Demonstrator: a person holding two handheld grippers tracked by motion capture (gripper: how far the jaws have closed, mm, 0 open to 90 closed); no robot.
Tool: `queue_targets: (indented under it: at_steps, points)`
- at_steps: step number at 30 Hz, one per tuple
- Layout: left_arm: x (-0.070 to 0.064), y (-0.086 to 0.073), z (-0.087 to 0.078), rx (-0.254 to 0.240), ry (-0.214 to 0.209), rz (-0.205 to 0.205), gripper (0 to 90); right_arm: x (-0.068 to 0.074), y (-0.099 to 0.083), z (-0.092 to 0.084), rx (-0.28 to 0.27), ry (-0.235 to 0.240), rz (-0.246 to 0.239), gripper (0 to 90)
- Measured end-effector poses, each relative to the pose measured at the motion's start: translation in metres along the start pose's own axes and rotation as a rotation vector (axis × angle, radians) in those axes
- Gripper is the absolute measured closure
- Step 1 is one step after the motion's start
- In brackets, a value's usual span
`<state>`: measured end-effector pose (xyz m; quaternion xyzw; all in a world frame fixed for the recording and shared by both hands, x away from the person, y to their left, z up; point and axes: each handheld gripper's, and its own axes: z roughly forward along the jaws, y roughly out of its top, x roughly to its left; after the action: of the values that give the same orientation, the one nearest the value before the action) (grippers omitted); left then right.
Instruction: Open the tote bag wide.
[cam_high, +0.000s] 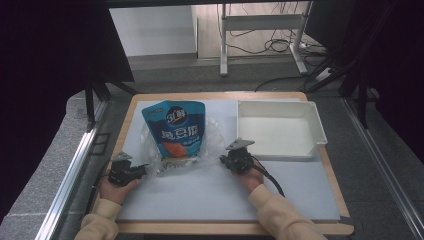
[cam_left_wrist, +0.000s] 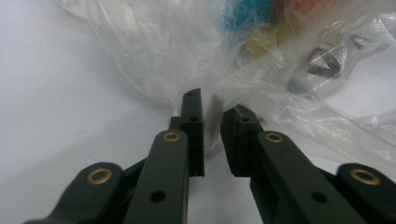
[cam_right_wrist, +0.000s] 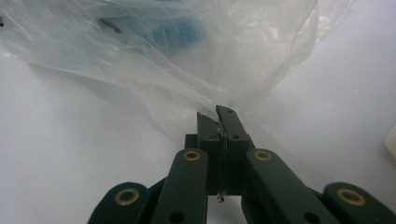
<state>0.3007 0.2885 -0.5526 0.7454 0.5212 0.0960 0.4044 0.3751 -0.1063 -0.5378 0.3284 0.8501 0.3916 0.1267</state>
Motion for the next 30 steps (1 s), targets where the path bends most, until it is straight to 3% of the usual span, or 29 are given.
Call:
queue_targets:
  at_steps: [6,9,14,17,19,23,30]
  points:
    - [-0.002,0.0,-0.011,-0.025,-0.012,-0.001,58.3,0.0,0.0,0.0,0.0,0.0,-0.001,88.4]
    - [-0.006,-0.005,-0.023,-0.051,0.013,0.014,46.4,0.0,0.0,0.0,0.0,0.001,-0.001,88.3]
    - [-0.009,-0.016,-0.041,-0.071,-0.008,0.018,29.6,0.0,0.0,0.0,-0.002,-0.002,-0.004,88.2]
    - [-0.008,-0.02,-0.053,-0.093,-0.019,0.021,23.0,0.001,0.0,0.0,-0.001,-0.002,-0.005,88.3]
    - [-0.007,-0.02,-0.063,-0.129,-0.04,-0.001,21.8,0.0,0.0,0.0,-0.001,-0.002,-0.005,88.2]
    - [-0.012,-0.004,-0.079,-0.19,-0.039,0.001,23.4,0.0,0.0,0.0,0.0,0.001,-0.003,88.2]
    - [-0.033,0.041,-0.093,-0.232,0.044,0.061,25.9,0.001,0.0,0.0,0.001,-0.005,-0.006,88.2]
